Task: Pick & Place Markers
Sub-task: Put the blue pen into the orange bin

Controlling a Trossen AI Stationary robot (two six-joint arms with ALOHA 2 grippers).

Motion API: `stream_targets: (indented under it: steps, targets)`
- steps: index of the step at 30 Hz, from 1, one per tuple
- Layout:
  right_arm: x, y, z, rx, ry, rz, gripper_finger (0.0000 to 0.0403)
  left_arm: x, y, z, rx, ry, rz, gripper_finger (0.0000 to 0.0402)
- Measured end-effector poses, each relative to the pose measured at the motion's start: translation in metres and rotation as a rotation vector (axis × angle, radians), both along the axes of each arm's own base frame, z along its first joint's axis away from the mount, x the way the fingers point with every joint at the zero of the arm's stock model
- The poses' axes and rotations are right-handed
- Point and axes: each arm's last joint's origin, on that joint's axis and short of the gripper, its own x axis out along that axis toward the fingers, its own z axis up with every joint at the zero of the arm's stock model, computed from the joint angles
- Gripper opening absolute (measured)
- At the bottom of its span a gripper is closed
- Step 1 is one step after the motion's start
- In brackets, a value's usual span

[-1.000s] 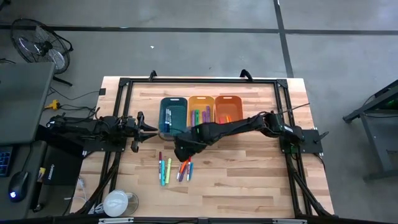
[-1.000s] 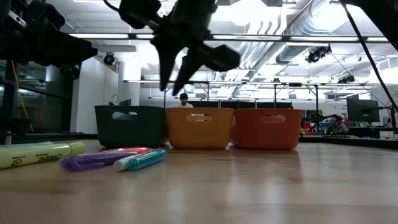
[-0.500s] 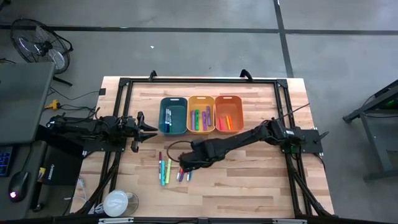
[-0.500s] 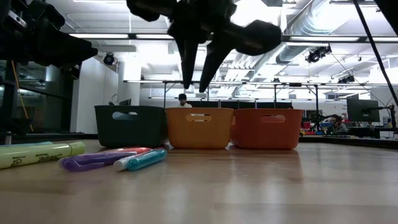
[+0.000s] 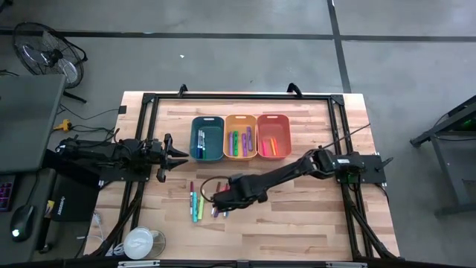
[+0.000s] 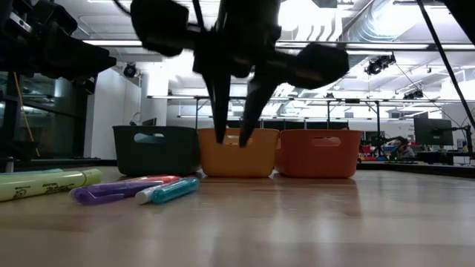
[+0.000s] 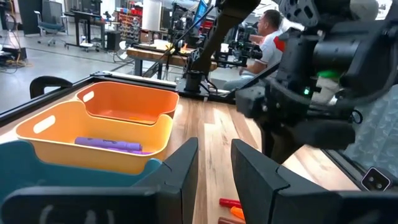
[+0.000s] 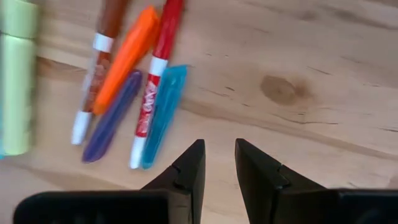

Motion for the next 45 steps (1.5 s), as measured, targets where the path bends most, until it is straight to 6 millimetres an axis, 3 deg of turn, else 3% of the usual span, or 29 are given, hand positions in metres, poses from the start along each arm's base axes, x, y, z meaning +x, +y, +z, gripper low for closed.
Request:
stream_targets:
  steps: [14,45]
  targets:
    - [0.011,-0.001,-0.013,-0.007,-0.046,0.007,0.0213,0.0,0.0,0.0,0.0,0.0,0.0,0.0094]
    - [0.018,0.0,-0.041,0.058,-0.007,0.018,0.0216,0.0,0.0,0.0,0.0,0.0,0.001,0.0094]
